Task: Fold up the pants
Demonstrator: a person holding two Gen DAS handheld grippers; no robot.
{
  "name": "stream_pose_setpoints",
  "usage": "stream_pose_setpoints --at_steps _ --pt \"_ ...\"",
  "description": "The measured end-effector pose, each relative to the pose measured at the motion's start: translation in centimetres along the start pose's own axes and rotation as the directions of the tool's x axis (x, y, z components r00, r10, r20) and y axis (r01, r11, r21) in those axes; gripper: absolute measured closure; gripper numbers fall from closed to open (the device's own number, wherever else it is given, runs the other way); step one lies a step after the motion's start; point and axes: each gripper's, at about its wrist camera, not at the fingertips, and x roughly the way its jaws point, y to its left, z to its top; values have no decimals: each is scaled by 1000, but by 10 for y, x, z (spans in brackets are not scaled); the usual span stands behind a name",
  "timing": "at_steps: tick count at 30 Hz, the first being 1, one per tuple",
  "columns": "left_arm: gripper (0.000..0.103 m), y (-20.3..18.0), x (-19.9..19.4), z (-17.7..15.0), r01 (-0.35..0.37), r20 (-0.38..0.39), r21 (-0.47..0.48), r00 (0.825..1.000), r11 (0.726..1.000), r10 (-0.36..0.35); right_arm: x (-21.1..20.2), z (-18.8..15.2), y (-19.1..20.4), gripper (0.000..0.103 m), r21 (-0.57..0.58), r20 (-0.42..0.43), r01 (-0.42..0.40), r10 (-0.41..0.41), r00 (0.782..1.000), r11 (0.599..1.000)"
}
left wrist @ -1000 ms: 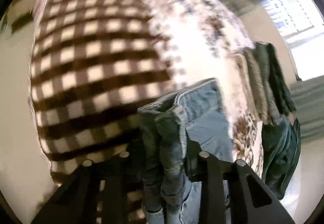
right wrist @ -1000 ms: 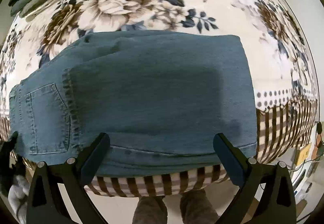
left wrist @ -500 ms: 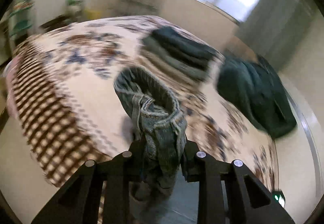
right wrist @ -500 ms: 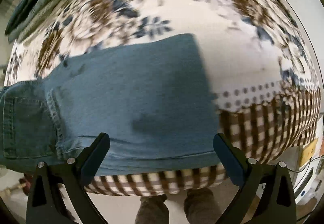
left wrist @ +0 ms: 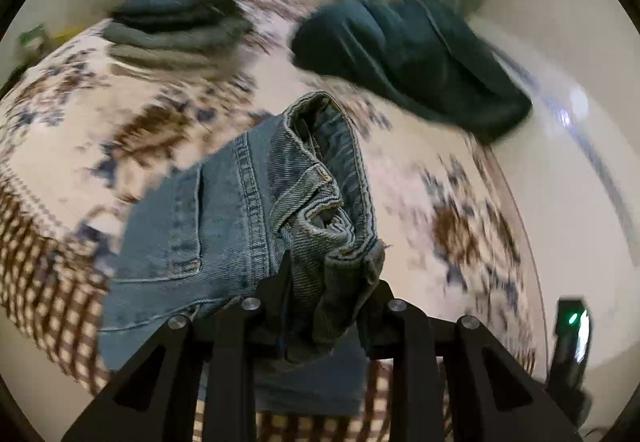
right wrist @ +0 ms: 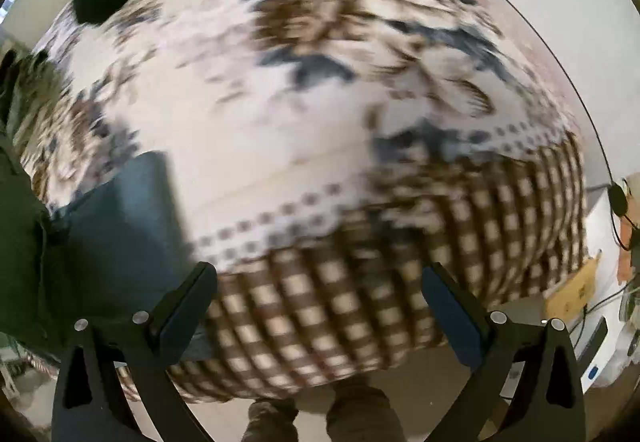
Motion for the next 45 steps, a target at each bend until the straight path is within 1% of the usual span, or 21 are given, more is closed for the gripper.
stream_pose_setpoints --at_steps 5,10,14,15,18,20,22,24,27,30,31,32,34,36,38,39,40,41,42,43,45 --pt "81 -47 46 -33 28 -128 107 992 994 -14 12 8 -40 0 45 -15 23 -23 1000 999" --pt "81 -73 74 -58 40 -210 191 978 981 1 19 14 -53 0 62 -25 19 -17 1000 998" --pt "80 -76 81 -61 31 -248 194 969 980 19 16 20 -51 0 55 -19 1 0 1000 998" --pt "77 -76 82 -60 21 -259 187 966 982 29 15 22 -49 0 48 -13 -10 11 1000 999" --pt "73 -78 80 -55 -27 -322 181 943 983 85 10 28 -41 0 38 -12 -89 89 996 995" --pt "67 -76 74 -51 -30 -343 169 935 985 87 10 34 -33 0 37 -28 -190 191 981 981" --pt "50 -74 60 -43 -25 -348 151 934 988 76 7 38 -23 0 23 -36 -246 247 968 969" --pt "32 -69 44 -35 13 -346 115 938 993 28 3 43 -6 0 -5 -46 -309 309 950 951" --pt "26 -54 18 -20 39 -325 77 946 996 -11 1 47 22 0 -42 -75 -403 400 914 914" --pt "25 -29 7 -6 -31 -285 83 957 996 54 13 49 52 0 -67 -135 -457 445 885 887" --pt "25 -17 6 -4 -64 -269 86 959 994 85 22 50 62 0 -79 -154 -453 438 885 888" --pt "25 -2 8 -1 -124 -255 94 956 988 145 29 50 70 0 -88 -168 -445 427 888 891" --pt "25 28 17 1 -207 -260 90 939 974 223 56 52 88 0 -97 -221 -432 404 888 897" --pt "25 62 27 3 -291 -270 64 916 955 297 83 53 97 0 -81 -279 -427 391 877 901" --pt "25 95 34 5 -348 -289 14 896 938 337 114 49 102 0 -15 -363 -443 408 837 896" --pt "25 107 35 5 -363 -297 -9 891 932 344 123 45 103 5 5 -386 -452 419 822 892" --pt "25 120 36 6 -380 -305 -29 884 924 354 126 42 104 26 13 -386 -470 438 811 882" --pt "25 131 37 8 -393 -309 -51 880 918 360 120 39 104 39 9 -358 -495 465 809 869" --pt "25 138 37 9 -397 -309 -66 880 915 360 114 36 102 62 5 -329 -493 467 821 870" --pt "25 143 37 10 -403 -308 -69 879 913 364 105 33 102 72 -14 -298 -478 452 841 878" --pt "25 148 39 12 -411 -302 -65 877 909 374 86 27 100 84 -36 -250 -485 462 851 874"
